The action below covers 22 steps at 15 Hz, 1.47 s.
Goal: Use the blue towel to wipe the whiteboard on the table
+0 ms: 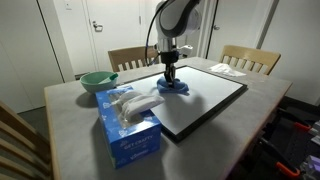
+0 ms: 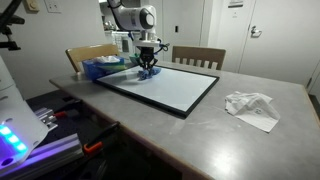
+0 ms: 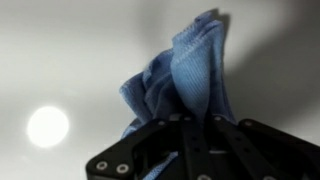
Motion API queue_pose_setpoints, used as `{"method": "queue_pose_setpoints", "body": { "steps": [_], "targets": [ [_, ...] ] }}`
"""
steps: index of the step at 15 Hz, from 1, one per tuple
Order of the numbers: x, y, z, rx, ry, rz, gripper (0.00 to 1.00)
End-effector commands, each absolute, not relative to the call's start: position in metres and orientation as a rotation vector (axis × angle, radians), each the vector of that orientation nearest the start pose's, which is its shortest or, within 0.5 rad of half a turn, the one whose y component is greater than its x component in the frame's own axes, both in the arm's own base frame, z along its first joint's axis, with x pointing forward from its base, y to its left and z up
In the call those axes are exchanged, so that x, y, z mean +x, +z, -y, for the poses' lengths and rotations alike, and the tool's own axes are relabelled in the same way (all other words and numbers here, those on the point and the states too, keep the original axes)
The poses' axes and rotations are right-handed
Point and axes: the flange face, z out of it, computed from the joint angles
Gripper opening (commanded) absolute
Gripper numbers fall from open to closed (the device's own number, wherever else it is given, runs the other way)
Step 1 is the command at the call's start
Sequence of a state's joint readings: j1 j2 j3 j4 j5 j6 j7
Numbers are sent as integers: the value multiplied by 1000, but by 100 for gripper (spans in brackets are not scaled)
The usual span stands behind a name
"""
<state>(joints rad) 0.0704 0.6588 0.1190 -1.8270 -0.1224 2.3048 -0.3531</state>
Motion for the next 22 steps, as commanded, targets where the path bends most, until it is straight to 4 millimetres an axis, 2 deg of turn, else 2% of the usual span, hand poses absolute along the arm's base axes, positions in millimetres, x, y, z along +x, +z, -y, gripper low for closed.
{"method": "queue_pose_setpoints", "body": {
  "steps": [1,3,5,12,14,16,19,22],
  "targets": [
    [620,141,-146,-2928,323,1047,2],
    [623,138,-156,-2920,300,1082,2],
    [626,137,-157,-2927,288,1100,2],
    [641,133,-108,-3046,205,1033,2],
    [645,133,-101,-3060,161,1002,2],
    [644,133,-111,-3019,168,1014,2],
    [634,137,-139,-2840,183,1183,2],
    [630,138,-153,-2726,191,1313,2]
  ]
}}
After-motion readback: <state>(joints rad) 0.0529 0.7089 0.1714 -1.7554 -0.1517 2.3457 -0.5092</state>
